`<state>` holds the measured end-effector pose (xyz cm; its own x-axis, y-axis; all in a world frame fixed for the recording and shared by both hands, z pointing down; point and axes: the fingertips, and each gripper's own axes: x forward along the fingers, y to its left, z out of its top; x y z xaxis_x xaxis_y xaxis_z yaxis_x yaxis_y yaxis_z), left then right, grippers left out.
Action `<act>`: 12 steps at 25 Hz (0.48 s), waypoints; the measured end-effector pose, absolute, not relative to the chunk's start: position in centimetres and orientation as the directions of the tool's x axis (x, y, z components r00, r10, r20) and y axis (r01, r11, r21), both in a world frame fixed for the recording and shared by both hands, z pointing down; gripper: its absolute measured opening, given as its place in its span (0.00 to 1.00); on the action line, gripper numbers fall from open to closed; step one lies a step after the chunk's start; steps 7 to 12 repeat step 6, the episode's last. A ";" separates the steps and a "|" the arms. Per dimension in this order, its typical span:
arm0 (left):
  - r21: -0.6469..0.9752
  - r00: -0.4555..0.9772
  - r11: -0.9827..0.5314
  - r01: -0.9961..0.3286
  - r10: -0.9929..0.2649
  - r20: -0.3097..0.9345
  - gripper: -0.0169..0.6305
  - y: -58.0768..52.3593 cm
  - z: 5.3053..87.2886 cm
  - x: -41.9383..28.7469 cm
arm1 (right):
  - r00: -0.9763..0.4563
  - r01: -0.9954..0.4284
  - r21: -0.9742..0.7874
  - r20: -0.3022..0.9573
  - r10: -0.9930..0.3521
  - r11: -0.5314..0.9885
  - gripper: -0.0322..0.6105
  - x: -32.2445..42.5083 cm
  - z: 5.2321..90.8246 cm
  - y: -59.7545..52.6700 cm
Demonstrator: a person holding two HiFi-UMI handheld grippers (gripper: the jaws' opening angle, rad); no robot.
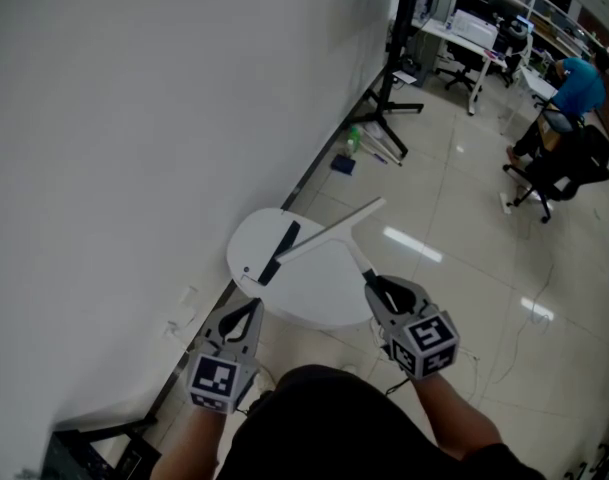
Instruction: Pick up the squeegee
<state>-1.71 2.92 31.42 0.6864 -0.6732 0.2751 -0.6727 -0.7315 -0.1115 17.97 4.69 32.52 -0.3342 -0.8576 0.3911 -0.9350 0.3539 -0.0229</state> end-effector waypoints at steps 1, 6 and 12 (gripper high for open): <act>-0.111 0.685 -0.731 -0.673 -0.674 0.276 0.03 2.9 31.5 -1.7 | -0.334 -0.935 -0.024 0.390 -0.858 0.354 0.21 18.0 32.5 4.7; -0.112 0.683 -0.729 -0.675 -0.675 0.279 0.03 2.7 31.7 -1.8 | -0.336 -0.934 -0.025 0.397 -0.854 0.356 0.21 18.0 32.7 4.5; -0.112 0.683 -0.729 -0.675 -0.675 0.279 0.03 2.7 31.7 -1.8 | -0.336 -0.934 -0.025 0.397 -0.854 0.356 0.21 18.0 32.7 4.5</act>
